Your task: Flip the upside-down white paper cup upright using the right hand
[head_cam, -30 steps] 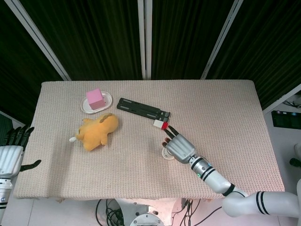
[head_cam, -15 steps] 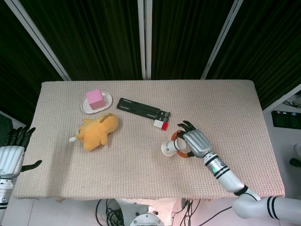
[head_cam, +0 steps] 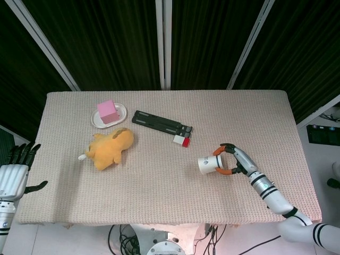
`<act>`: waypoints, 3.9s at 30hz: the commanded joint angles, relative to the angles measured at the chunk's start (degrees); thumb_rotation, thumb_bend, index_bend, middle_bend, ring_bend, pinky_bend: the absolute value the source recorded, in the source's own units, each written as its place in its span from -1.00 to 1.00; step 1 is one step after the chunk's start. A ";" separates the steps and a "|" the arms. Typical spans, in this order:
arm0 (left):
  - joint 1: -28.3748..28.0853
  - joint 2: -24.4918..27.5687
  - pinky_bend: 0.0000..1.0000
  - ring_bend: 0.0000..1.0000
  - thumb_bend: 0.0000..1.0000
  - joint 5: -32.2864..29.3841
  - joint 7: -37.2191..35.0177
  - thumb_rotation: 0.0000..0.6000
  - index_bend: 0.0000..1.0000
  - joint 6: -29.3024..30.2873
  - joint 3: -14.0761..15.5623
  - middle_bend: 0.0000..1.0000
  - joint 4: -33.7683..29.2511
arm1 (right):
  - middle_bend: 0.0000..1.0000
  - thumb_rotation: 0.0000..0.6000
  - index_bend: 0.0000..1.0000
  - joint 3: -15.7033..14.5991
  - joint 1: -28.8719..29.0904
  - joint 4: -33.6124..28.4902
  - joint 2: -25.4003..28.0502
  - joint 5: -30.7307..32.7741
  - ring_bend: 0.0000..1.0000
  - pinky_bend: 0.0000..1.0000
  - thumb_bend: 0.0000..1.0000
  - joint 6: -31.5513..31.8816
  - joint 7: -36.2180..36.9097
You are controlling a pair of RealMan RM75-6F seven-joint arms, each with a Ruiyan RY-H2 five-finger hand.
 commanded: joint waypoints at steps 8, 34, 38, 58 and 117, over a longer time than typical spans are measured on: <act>0.02 -0.02 -1.00 -1.00 -0.89 0.11 0.19 1.00 -0.93 0.19 -0.01 -1.00 -0.11 | -0.63 1.00 -0.88 -1.83 -0.36 2.78 -0.06 -3.22 -1.00 -1.00 -0.73 -1.03 -1.79; 0.22 0.25 -1.00 -1.00 -0.89 -0.13 0.02 1.00 -0.93 0.27 0.02 -1.00 -0.42 | -0.77 1.00 -1.00 2.32 0.47 -10.61 -1.71 8.38 -1.00 -1.00 -0.85 5.35 -78.08; 0.18 0.38 -1.00 -1.00 -0.89 -0.36 -0.31 1.00 -0.93 -0.12 0.07 -1.00 -0.20 | -0.69 1.00 -1.00 2.74 1.33 -9.84 -3.87 11.17 -1.00 -1.00 -0.84 4.34 -80.03; 0.17 0.52 -1.00 -1.00 -0.89 -0.23 -0.51 1.00 -0.93 -0.28 0.19 -1.00 0.00 | -0.20 1.00 -0.55 1.47 3.17 -6.86 -7.22 11.42 -1.00 -1.00 -0.67 3.87 -79.84; -0.05 -0.49 -1.00 -1.00 -0.89 0.28 -1.10 1.00 -0.93 -0.14 0.20 -1.00 2.08 | -1.00 1.00 -1.00 -2.41 -5.69 21.25 -17.28 -11.21 -1.00 -1.00 -1.00 21.32 1.72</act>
